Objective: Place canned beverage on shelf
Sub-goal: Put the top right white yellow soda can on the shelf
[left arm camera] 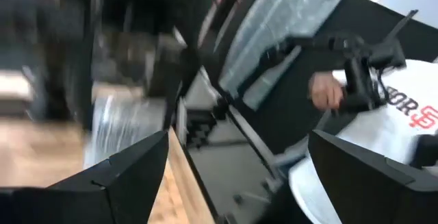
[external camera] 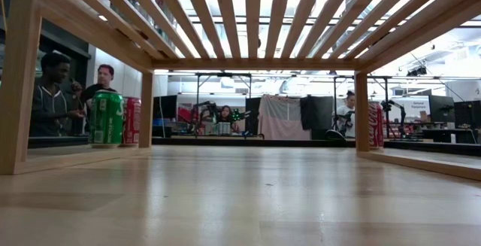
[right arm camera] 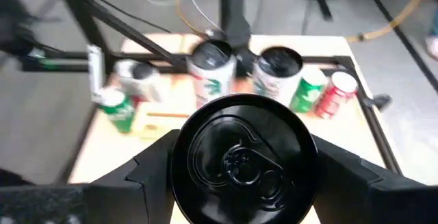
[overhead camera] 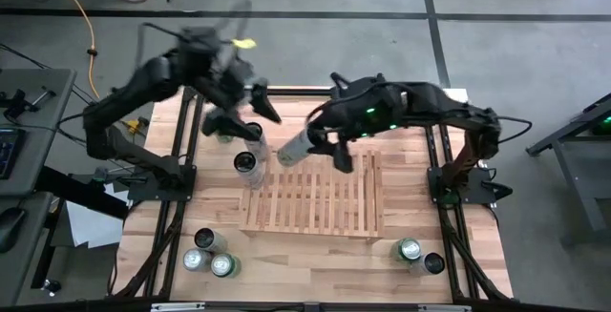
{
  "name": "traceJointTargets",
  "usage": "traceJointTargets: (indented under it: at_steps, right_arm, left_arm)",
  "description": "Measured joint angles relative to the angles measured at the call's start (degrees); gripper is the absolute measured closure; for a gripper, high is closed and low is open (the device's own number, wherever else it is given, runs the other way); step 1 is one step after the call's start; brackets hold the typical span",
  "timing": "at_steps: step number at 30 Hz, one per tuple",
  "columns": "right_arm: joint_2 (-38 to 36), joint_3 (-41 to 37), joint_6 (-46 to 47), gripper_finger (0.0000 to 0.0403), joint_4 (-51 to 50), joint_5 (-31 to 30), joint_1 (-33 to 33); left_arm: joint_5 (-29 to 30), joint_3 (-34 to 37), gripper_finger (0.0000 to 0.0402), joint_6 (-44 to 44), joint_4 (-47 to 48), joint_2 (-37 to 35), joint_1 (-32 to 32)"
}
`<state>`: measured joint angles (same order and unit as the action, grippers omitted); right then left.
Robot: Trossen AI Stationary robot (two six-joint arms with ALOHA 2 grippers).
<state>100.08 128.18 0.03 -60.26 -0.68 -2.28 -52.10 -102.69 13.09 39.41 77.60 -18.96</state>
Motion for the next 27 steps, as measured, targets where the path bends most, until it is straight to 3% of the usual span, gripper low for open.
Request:
traceJointTargets:
  at_steps: [5, 13, 20, 27]
  right_arm:
    - [4.31, -0.02, 0.04, 0.0160, -3.98, -2.37, 0.02]
    - [6.14, -0.01, 5.71, 0.0160, -12.35, -2.00, 0.02]
    - [6.05, 0.07, 15.16, 0.0160, -21.75, 2.78, -0.35]
    - [5.52, 0.20, 18.82, 0.0160, -24.61, 1.76, -1.59]
  left_arm:
    - [7.34, -5.35, 0.0058, -2.48, 0.05, -3.73, 0.39]
    - [21.06, -5.80, 0.0058, -3.27, 0.37, -8.23, 2.38]
    - [21.36, -5.80, 0.0058, -3.81, 0.48, -7.55, 3.51]
    - [21.48, -5.78, 0.0058, -7.15, 0.65, -5.26, 4.13]
